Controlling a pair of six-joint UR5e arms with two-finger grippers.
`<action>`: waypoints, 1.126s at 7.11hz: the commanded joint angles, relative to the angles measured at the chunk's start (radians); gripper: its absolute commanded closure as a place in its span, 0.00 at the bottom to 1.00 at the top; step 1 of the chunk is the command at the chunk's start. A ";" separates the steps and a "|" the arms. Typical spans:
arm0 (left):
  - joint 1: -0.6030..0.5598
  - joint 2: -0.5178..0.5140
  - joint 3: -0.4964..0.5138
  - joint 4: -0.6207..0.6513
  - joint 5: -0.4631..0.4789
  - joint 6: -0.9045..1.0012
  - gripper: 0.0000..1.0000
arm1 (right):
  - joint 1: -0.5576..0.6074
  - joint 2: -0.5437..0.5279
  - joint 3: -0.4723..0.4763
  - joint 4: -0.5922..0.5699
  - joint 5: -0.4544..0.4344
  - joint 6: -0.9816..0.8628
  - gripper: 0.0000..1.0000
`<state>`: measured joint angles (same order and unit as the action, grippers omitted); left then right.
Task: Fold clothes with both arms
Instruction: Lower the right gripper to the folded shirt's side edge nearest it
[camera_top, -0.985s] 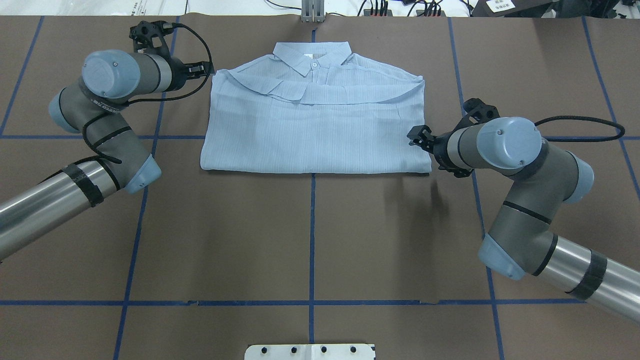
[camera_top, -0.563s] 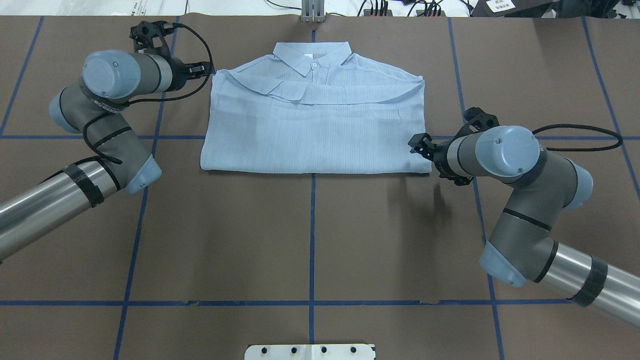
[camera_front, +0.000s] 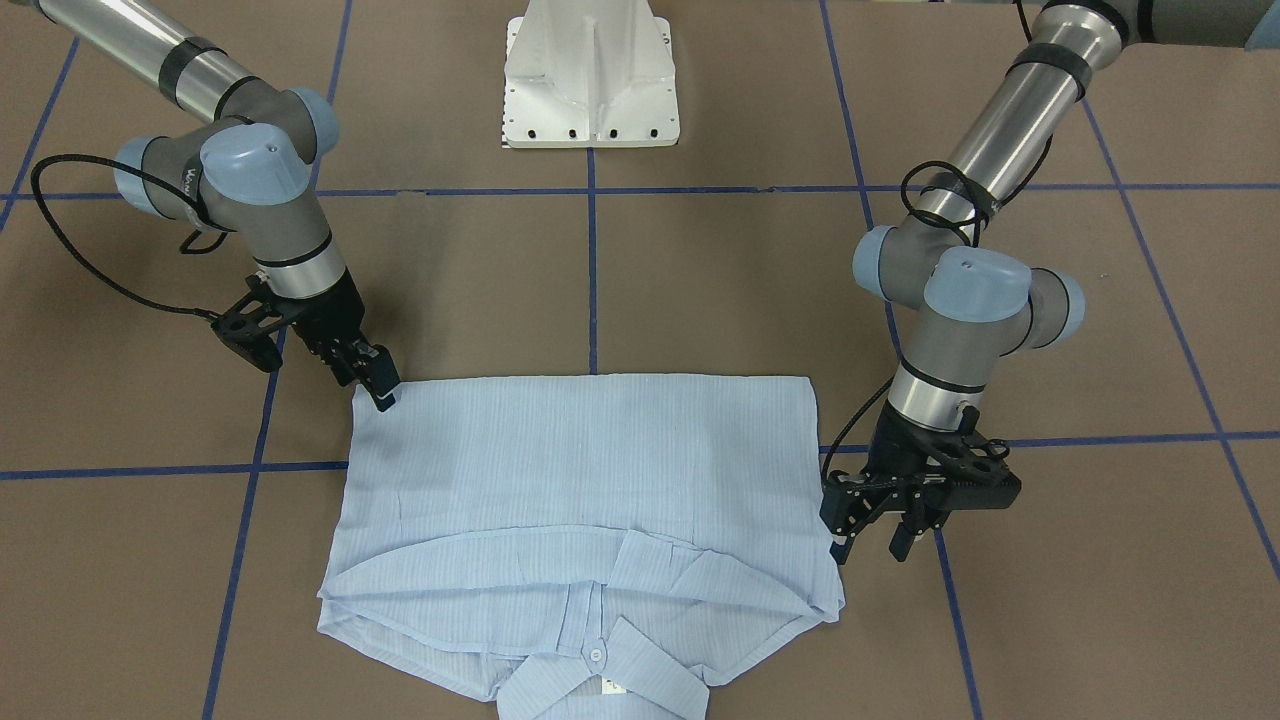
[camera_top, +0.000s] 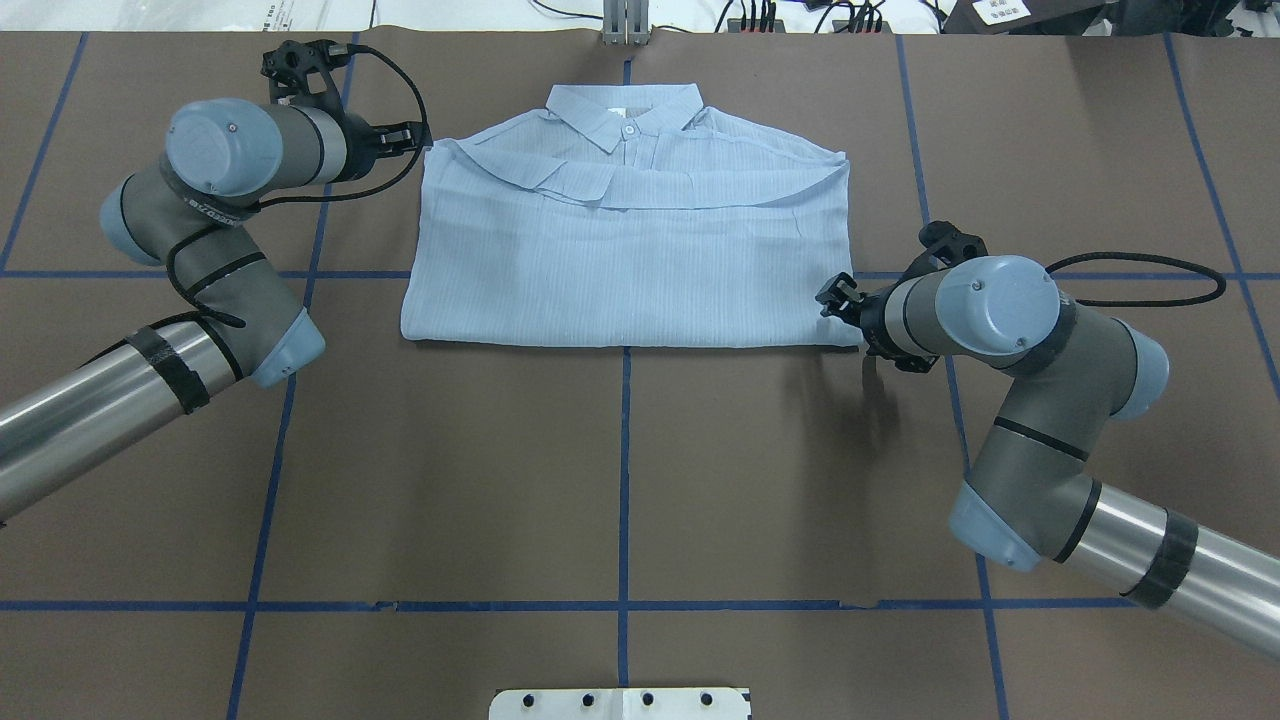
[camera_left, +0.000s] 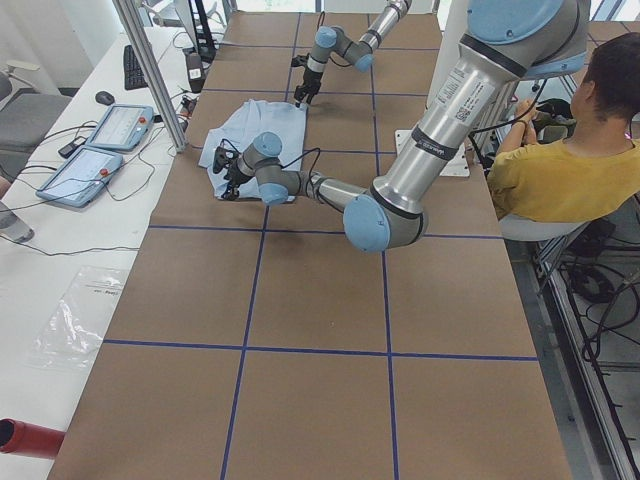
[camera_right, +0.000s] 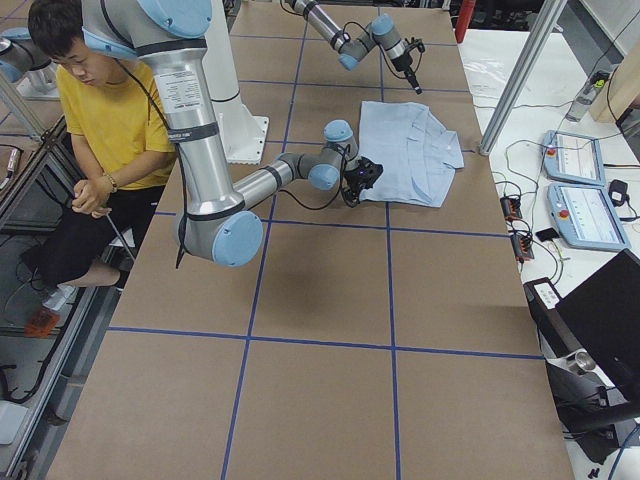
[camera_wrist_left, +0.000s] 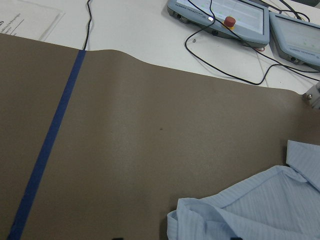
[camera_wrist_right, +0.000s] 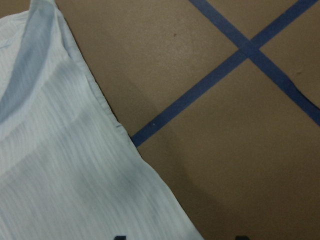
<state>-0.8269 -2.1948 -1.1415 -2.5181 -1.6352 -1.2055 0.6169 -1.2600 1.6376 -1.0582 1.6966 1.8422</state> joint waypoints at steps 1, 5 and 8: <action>0.002 0.000 -0.001 0.001 0.002 -0.002 0.23 | 0.000 0.004 -0.013 0.003 0.001 0.000 0.84; 0.002 0.000 -0.001 0.001 0.000 -0.002 0.23 | 0.003 0.002 0.005 0.003 0.009 -0.005 1.00; 0.015 -0.003 -0.038 -0.001 -0.005 -0.008 0.23 | -0.046 -0.085 0.283 -0.151 0.040 -0.001 1.00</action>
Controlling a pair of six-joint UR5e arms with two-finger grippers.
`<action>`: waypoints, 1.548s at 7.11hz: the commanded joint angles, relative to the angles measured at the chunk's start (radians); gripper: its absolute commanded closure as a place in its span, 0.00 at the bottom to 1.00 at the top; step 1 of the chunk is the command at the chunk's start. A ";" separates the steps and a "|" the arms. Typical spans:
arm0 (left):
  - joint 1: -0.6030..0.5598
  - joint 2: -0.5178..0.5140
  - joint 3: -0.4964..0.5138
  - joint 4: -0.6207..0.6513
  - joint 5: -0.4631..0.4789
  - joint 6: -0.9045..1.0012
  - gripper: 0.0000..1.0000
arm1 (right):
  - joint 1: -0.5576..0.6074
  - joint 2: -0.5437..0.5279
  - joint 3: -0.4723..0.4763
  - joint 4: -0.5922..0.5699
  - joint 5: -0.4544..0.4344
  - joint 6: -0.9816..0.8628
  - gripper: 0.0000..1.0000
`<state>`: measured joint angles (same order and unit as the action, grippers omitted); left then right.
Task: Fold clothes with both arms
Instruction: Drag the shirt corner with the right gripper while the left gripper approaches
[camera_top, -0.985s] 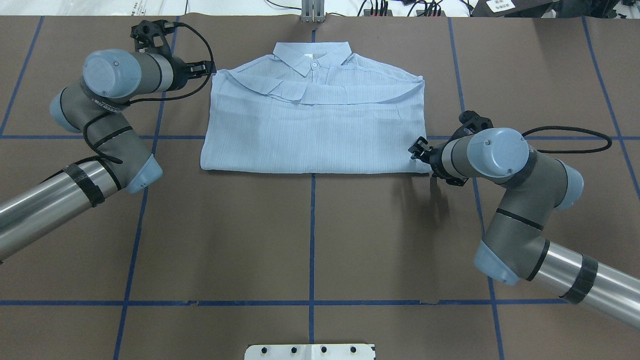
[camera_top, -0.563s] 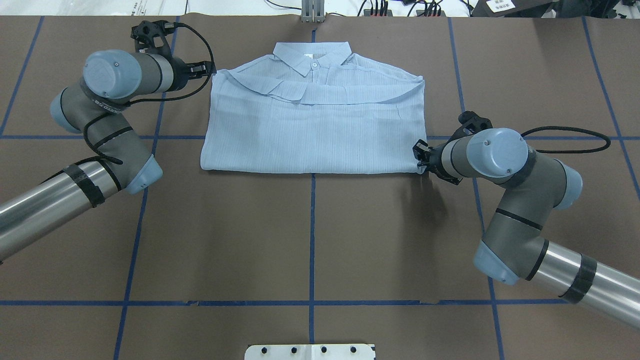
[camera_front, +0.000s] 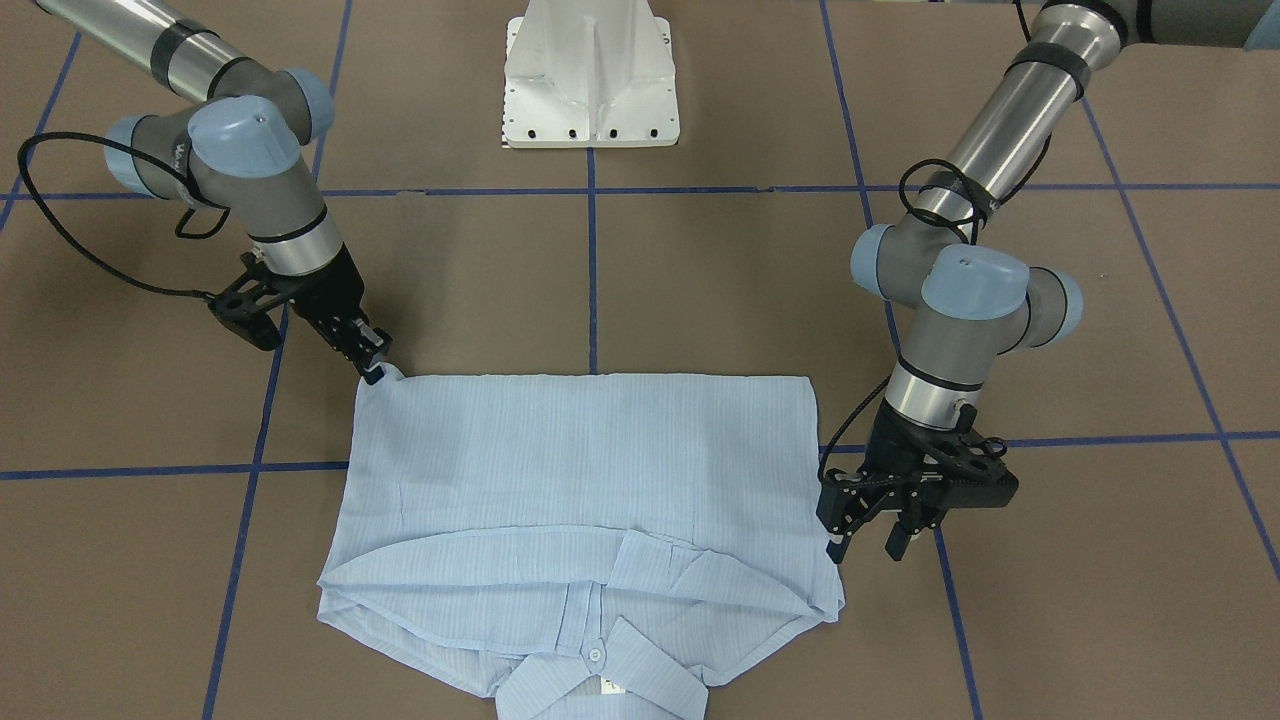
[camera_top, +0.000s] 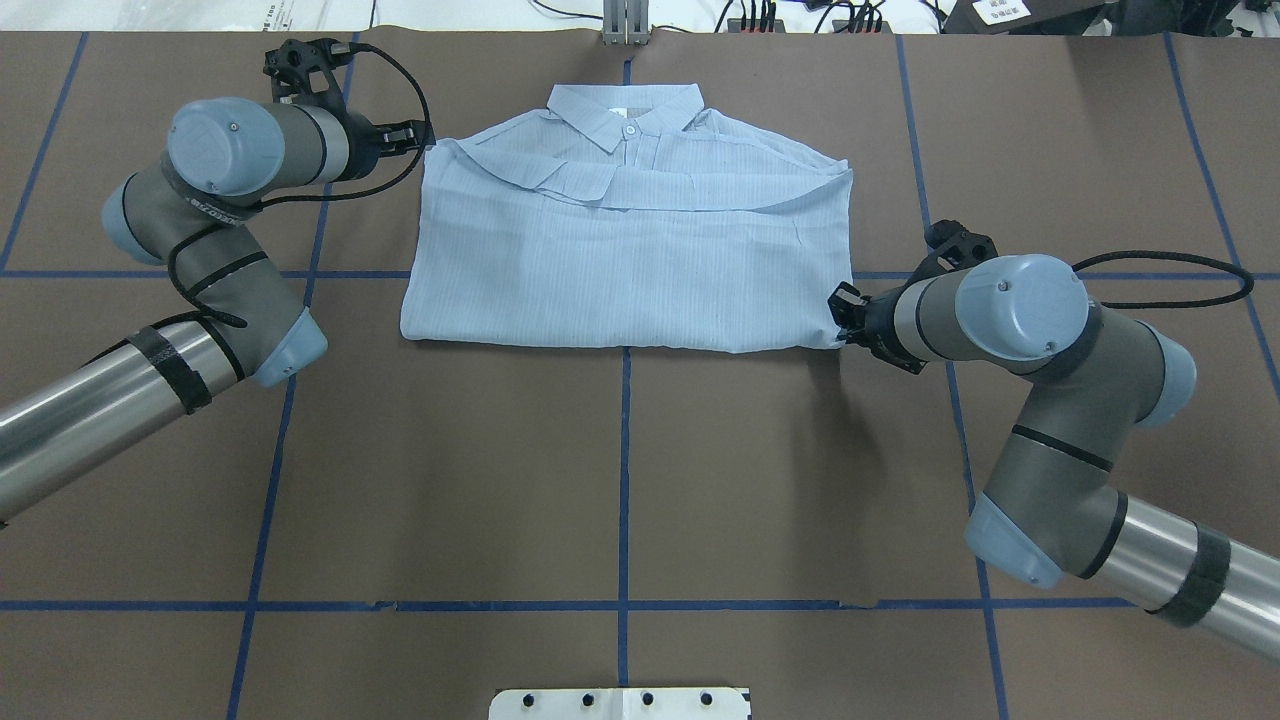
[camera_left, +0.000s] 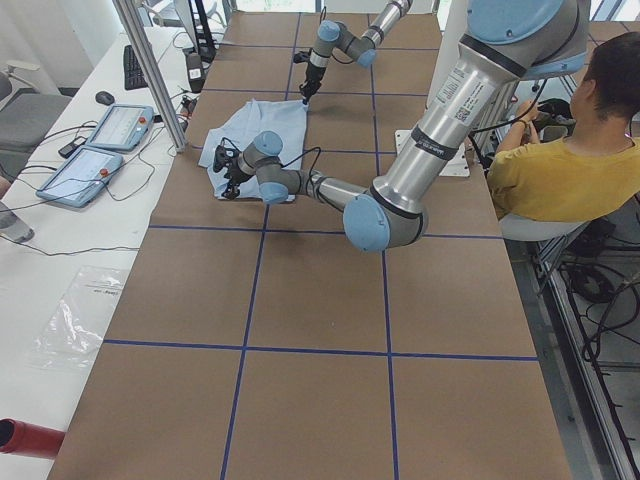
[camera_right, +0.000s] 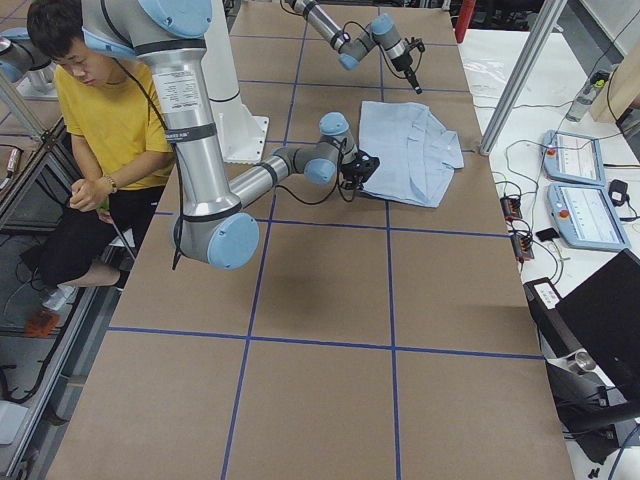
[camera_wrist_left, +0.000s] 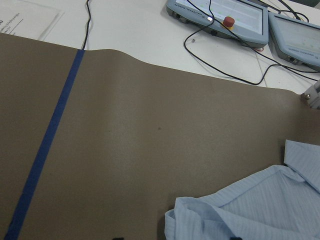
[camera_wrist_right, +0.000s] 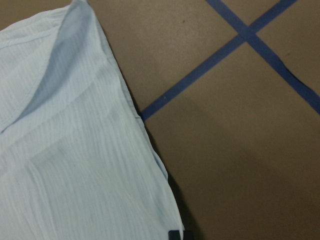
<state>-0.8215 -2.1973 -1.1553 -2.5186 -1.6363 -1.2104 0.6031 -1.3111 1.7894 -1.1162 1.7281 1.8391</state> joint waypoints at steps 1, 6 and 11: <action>0.024 0.001 -0.067 0.001 -0.008 -0.009 0.23 | -0.096 -0.049 0.259 -0.269 0.024 0.002 1.00; 0.131 0.082 -0.334 0.011 -0.155 -0.323 0.23 | -0.406 -0.247 0.514 -0.433 0.250 0.129 1.00; 0.261 0.329 -0.587 0.035 -0.139 -0.588 0.14 | -0.346 -0.202 0.581 -0.429 0.222 0.235 0.00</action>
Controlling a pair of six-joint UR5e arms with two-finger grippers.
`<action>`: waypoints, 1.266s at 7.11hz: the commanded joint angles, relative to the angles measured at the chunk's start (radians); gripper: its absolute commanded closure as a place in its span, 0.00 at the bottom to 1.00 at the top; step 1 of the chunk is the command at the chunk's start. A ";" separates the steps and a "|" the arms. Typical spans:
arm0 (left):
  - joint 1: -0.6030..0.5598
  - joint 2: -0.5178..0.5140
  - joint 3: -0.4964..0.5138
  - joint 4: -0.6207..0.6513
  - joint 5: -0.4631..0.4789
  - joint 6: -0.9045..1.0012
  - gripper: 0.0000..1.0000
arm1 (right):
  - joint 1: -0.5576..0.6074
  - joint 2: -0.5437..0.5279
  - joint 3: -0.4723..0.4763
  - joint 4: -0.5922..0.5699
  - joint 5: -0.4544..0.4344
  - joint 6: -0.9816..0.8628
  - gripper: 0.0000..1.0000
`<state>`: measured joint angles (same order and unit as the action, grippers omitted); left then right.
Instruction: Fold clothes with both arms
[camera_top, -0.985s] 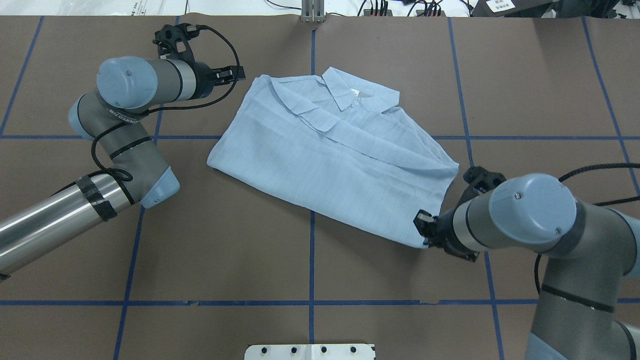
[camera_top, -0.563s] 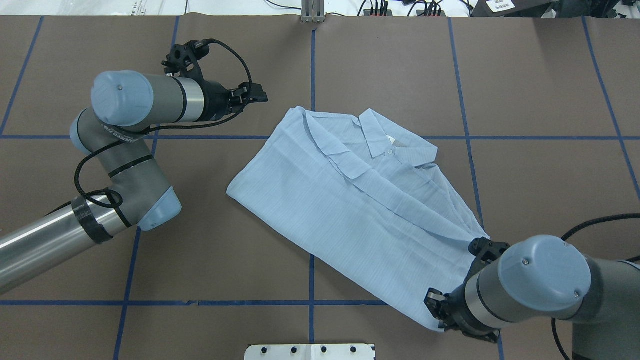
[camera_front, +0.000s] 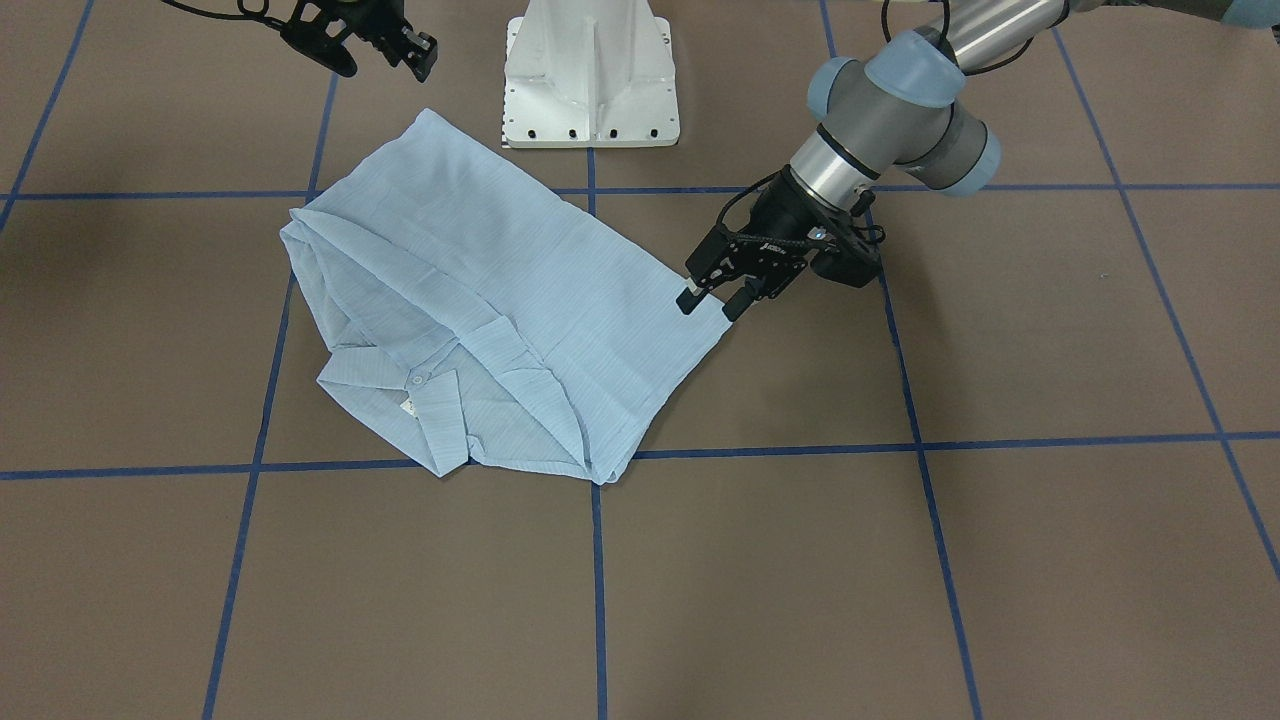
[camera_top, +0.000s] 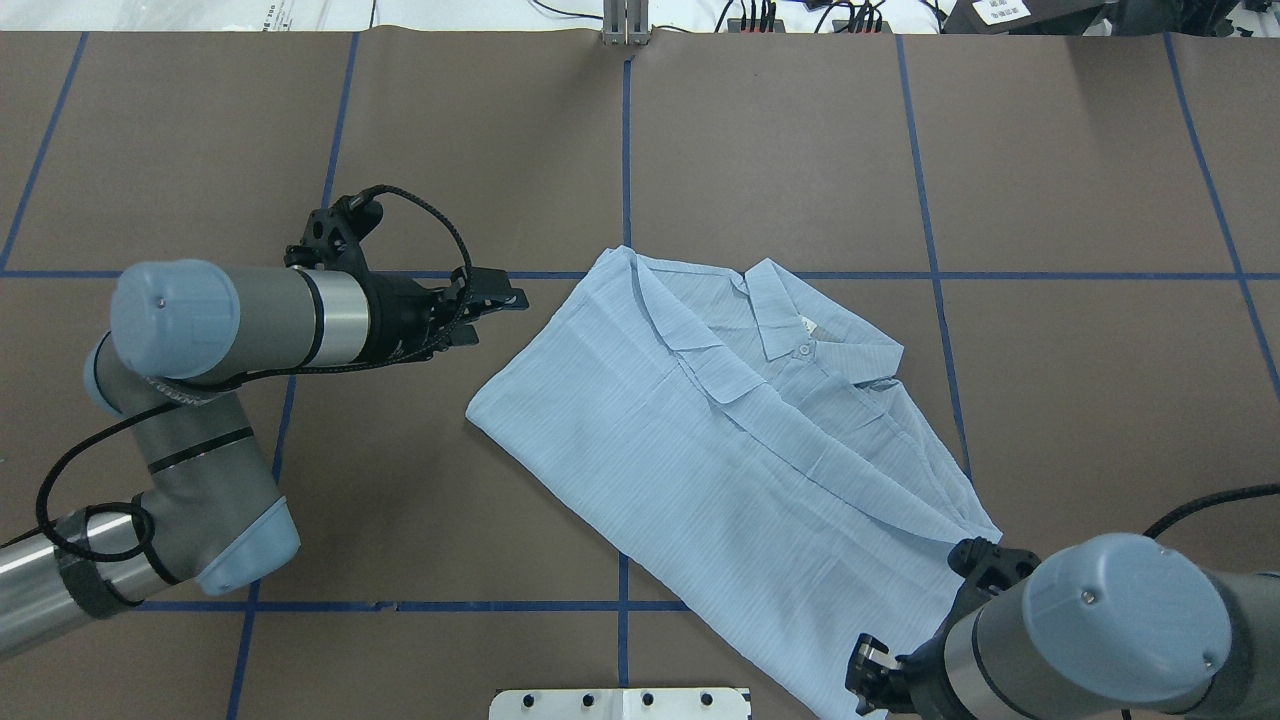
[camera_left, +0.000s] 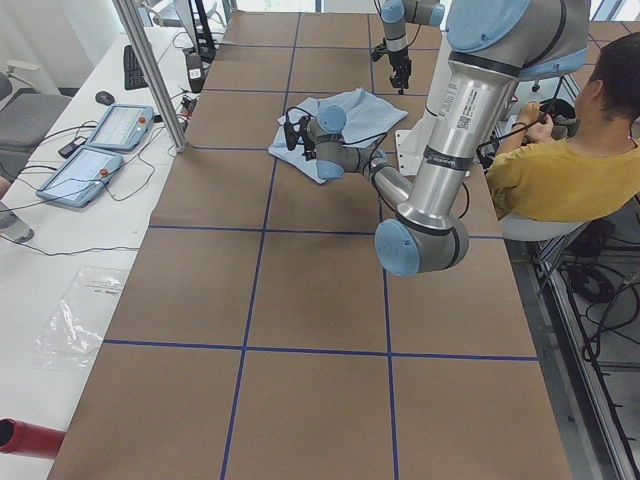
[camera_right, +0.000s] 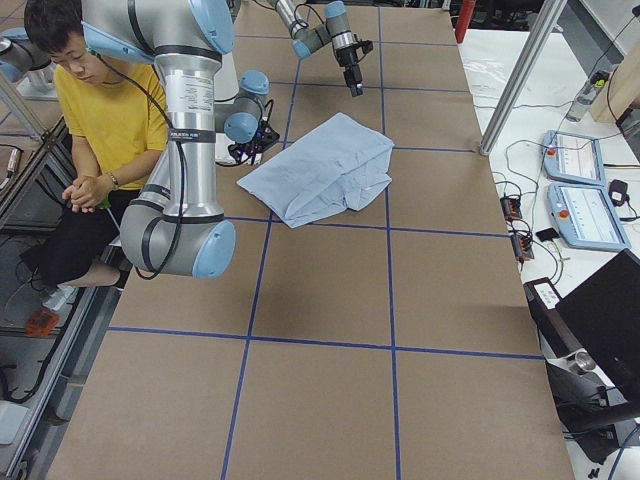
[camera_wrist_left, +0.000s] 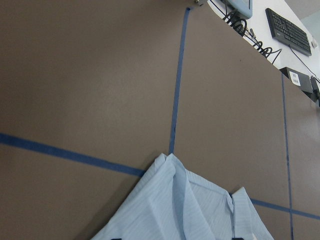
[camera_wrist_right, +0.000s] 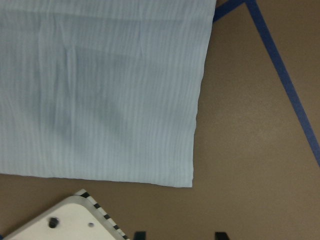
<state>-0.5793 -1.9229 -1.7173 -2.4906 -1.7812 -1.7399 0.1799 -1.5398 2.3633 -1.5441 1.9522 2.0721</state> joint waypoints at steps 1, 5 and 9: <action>0.068 0.064 -0.024 0.033 0.069 -0.100 0.13 | 0.222 0.117 -0.031 -0.001 -0.003 -0.009 0.00; 0.159 0.016 -0.010 0.197 0.132 -0.104 0.12 | 0.377 0.277 -0.208 0.001 -0.004 -0.070 0.00; 0.185 0.010 0.030 0.199 0.147 -0.110 0.16 | 0.369 0.283 -0.240 0.001 -0.004 -0.069 0.00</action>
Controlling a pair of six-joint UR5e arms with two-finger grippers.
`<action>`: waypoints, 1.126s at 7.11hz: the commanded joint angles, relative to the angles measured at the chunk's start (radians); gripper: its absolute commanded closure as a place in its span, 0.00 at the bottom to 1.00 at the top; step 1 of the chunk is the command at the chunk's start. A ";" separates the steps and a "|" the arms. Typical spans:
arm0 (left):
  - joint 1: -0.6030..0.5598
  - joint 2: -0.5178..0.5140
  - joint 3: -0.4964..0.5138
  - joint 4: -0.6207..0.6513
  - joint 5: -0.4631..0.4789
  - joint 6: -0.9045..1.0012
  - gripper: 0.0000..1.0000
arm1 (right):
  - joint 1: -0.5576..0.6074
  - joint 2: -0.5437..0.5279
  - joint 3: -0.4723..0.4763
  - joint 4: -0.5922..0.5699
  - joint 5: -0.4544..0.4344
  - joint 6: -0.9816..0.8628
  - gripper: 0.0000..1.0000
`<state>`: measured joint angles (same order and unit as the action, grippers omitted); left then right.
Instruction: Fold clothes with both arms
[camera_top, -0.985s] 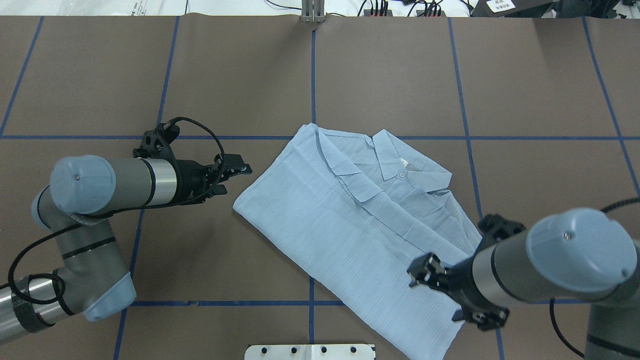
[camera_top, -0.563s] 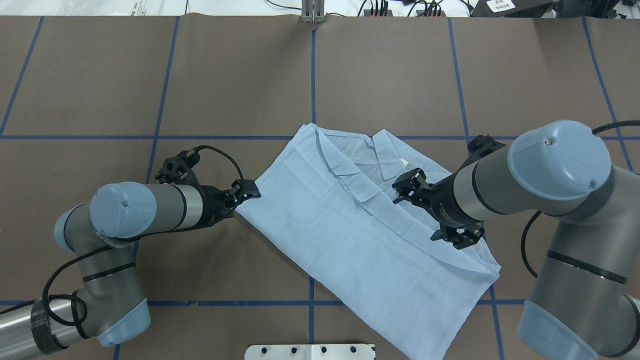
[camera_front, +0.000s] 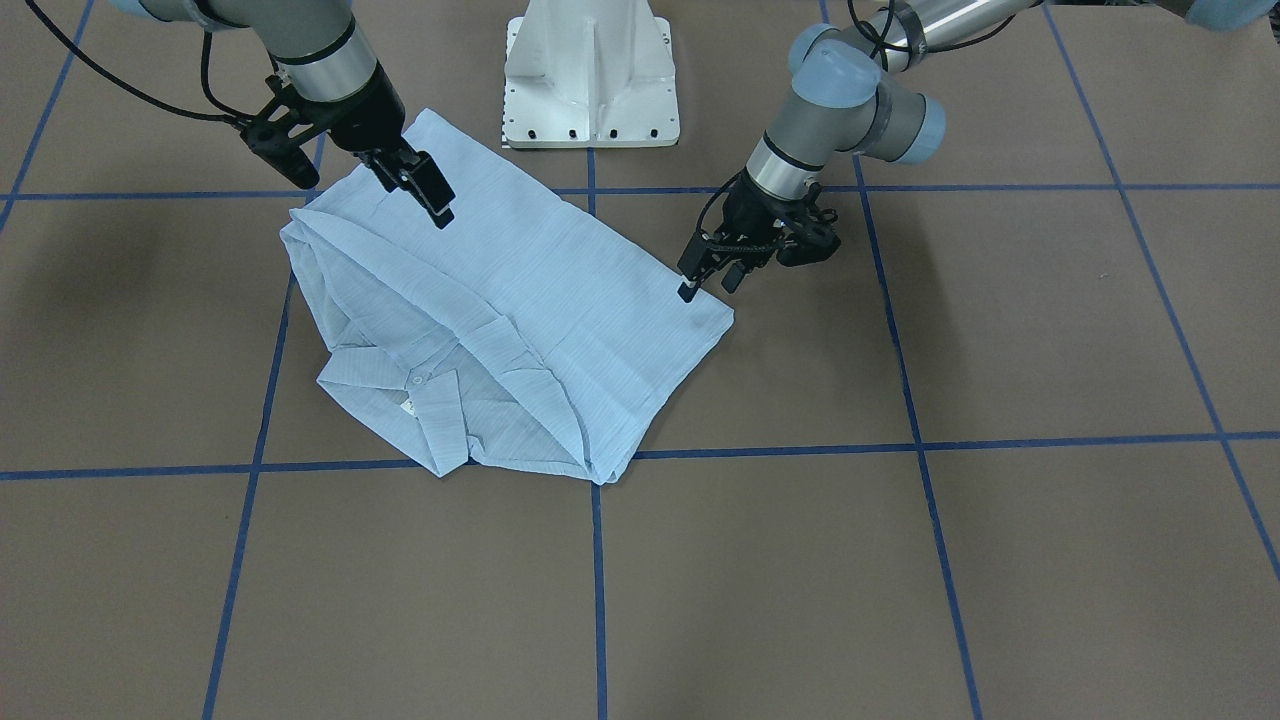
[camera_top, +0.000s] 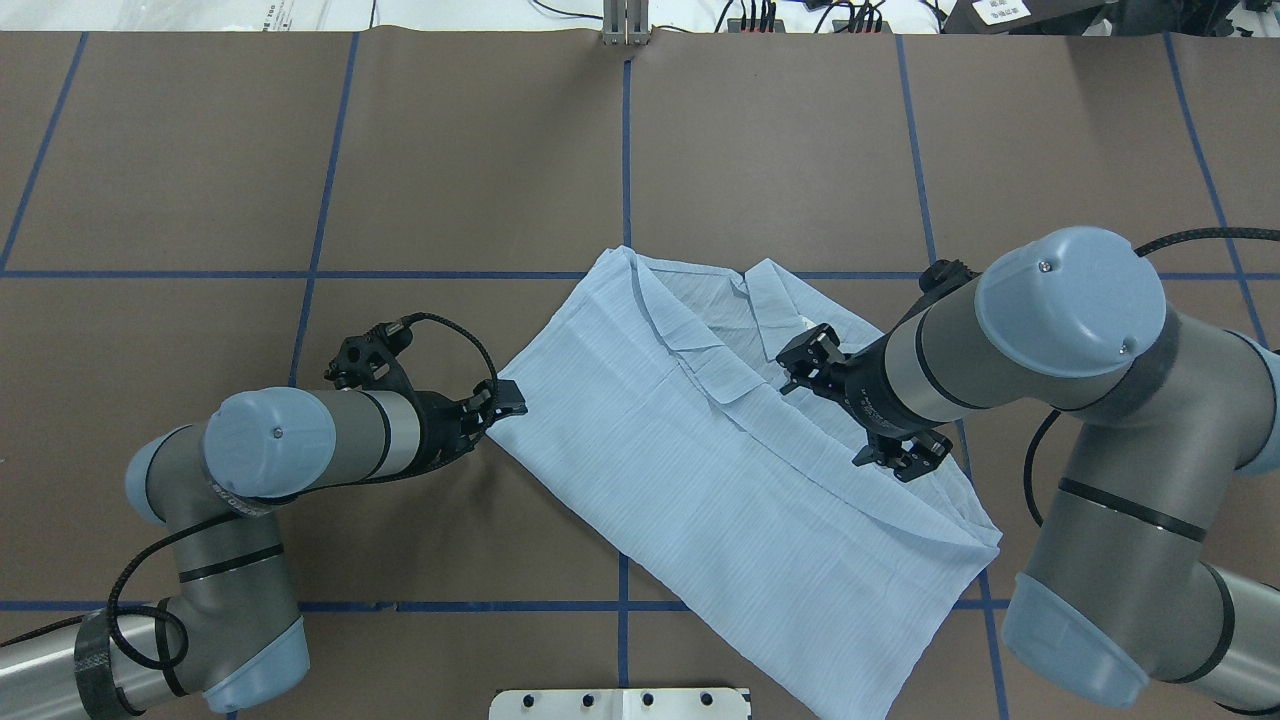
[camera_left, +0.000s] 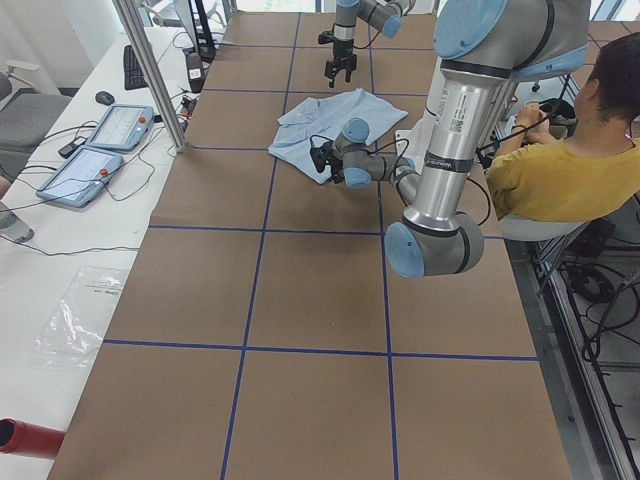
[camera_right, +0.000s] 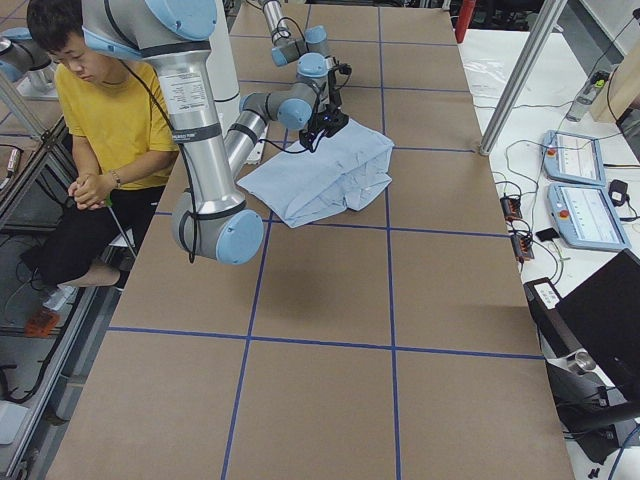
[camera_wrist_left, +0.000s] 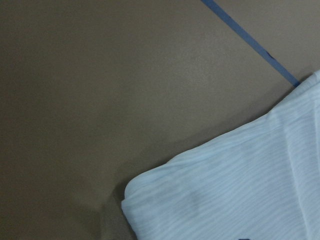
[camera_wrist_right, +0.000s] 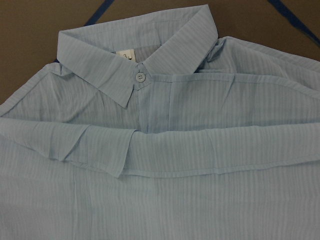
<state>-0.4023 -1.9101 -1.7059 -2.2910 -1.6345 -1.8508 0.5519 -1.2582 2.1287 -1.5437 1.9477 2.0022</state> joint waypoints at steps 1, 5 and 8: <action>0.008 -0.003 0.023 -0.001 0.002 0.001 0.18 | -0.009 0.002 -0.007 0.002 0.000 0.001 0.00; -0.007 -0.001 0.026 -0.001 0.005 0.010 1.00 | -0.010 0.002 -0.018 0.004 0.000 0.003 0.00; -0.082 -0.013 0.032 -0.013 0.031 0.057 1.00 | -0.021 0.003 -0.033 0.007 -0.001 0.006 0.00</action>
<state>-0.4555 -1.9147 -1.6782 -2.2979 -1.6141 -1.8241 0.5350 -1.2550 2.1032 -1.5388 1.9472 2.0065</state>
